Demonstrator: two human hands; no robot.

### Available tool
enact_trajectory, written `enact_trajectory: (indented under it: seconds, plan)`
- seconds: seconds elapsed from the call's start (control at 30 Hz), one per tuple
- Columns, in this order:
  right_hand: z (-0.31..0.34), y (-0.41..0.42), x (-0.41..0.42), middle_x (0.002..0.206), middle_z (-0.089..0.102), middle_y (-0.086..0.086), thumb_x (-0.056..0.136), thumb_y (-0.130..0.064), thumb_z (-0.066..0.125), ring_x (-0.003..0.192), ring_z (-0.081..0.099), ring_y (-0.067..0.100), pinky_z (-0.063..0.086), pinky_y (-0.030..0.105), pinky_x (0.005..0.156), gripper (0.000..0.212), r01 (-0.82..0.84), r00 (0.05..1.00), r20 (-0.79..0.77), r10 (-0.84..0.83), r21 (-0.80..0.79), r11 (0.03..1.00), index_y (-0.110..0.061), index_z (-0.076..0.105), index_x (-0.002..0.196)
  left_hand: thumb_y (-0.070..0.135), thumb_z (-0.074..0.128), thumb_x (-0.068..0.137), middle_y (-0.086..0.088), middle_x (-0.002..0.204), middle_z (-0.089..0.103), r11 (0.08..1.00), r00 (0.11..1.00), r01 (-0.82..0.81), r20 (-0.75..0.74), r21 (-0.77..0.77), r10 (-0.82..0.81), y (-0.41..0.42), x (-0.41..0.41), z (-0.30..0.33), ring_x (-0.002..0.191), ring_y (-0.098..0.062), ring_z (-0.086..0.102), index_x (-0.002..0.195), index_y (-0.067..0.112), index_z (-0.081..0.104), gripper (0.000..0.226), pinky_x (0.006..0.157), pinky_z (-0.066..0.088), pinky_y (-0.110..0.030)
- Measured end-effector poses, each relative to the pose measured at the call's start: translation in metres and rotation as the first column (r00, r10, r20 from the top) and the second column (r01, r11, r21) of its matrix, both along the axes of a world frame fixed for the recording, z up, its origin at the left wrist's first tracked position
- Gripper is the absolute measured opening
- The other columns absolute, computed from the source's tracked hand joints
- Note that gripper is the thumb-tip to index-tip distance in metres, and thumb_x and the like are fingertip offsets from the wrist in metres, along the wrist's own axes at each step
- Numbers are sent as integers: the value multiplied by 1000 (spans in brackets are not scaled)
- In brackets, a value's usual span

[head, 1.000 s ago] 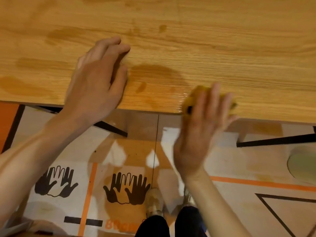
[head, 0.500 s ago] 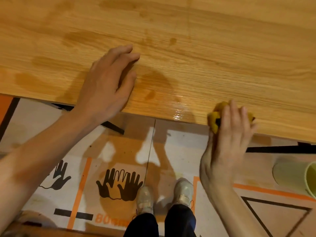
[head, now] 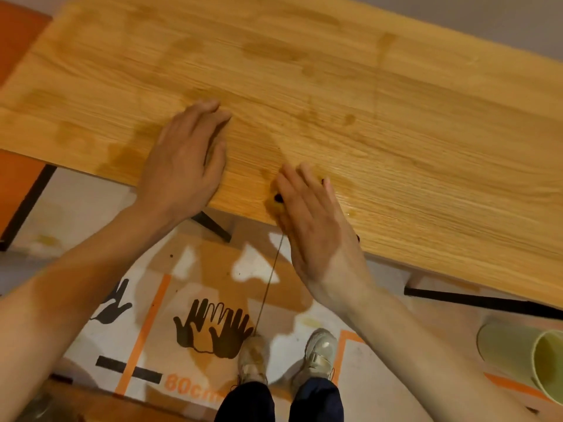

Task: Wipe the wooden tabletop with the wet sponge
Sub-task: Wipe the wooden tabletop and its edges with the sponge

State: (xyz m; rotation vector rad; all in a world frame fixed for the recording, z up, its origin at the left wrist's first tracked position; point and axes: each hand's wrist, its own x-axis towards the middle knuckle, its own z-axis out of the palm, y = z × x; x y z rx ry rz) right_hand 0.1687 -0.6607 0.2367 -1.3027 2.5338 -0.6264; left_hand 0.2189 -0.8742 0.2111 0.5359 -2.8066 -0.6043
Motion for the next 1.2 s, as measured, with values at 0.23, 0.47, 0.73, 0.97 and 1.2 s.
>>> enact_trajectory:
  seconds: [0.23,0.47,0.73,0.97,1.2]
  plan:
    - [-2,-34,-20,158,26,3,103,-24,41,150,10,19,3,38,124,47,61,998,14,-60,-41,997,-12,34,148,23,41,104,-5,153,44,1000,1000,15,-16,-9,-15,-2,-1,0,142,-24,39,143,13,49,42,114,28,-39]
    - [0,-48,-30,157,28,3,104,-24,38,149,12,19,3,37,124,46,-14,999,36,14,-8,1000,-11,35,148,20,39,105,-6,155,42,1000,1000,13,-4,-24,-13,-4,-3,-1,146,-25,35,144,12,48,41,119,26,-42]
    - [-1,-24,21,153,36,4,101,-20,43,148,19,20,9,41,123,44,-140,990,27,141,-36,989,-10,41,144,18,39,104,-4,154,43,1000,999,16,-27,-10,-16,-3,-2,-2,146,-21,35,141,13,50,39,117,27,-40]
    - [-4,-82,-68,158,28,-1,104,-24,39,149,11,15,0,31,122,44,98,995,19,-98,-24,995,-17,37,147,19,39,104,-4,154,43,1000,999,22,-31,-8,-22,-5,-1,-3,146,-21,36,141,13,50,39,117,26,-38]
    - [1,14,-14,159,21,-12,104,-25,41,149,8,9,1,32,123,48,-206,969,138,207,-19,978,-25,28,150,19,39,105,-4,155,42,1000,999,24,-27,-16,-24,-6,-2,-5,147,-22,35,143,13,49,40,117,26,-38]
